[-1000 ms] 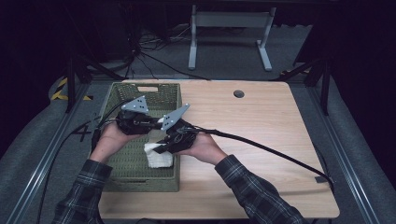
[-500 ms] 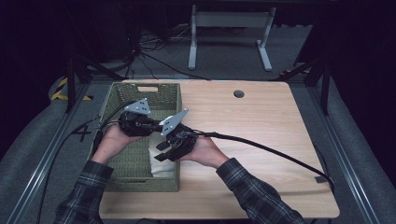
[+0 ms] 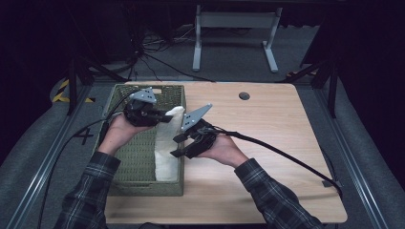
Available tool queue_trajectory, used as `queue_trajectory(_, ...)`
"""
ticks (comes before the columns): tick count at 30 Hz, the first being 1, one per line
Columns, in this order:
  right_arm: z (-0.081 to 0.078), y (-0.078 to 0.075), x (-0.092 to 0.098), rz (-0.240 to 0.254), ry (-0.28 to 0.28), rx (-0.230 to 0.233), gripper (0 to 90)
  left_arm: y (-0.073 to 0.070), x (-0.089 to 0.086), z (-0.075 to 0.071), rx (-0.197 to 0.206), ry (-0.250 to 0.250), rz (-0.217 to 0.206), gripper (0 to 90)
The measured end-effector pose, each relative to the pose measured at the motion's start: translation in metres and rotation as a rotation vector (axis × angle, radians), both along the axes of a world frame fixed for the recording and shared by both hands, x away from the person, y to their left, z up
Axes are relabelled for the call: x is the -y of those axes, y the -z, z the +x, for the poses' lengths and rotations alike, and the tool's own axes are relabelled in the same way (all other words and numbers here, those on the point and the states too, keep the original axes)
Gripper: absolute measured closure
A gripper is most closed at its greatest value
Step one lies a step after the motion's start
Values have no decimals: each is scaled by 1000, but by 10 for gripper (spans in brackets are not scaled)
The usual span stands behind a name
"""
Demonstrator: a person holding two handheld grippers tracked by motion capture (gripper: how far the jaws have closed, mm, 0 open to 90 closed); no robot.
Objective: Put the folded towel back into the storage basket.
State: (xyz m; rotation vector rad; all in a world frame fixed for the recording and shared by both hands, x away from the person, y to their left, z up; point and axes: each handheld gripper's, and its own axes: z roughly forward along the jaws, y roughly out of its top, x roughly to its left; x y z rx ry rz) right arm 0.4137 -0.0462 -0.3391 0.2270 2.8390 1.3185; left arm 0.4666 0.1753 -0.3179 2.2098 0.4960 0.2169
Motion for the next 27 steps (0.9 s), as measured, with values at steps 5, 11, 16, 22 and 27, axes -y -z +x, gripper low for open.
queue_trajectory(5, 3, -3, 26, -1, 35, 7, 451, 11, 4, 14, -13, -51, 27, 799)
queue_trajectory(11, 2, -5, 51, -5, 69, 20, 444, 22, 2, 26, -35, -94, 37, 798)
queue_trajectory(16, 2, -3, 70, -11, 93, 22, 426, 30, -1, 35, -48, -153, 22, 736)
queue_trajectory(22, 2, -4, 88, -2, 121, 24, 418, 30, 3, 37, -48, -159, -11, 563)
queue_trajectory(27, 3, -3, 100, -2, 143, 20, 404, 26, 13, 34, -52, -148, -12, 443)
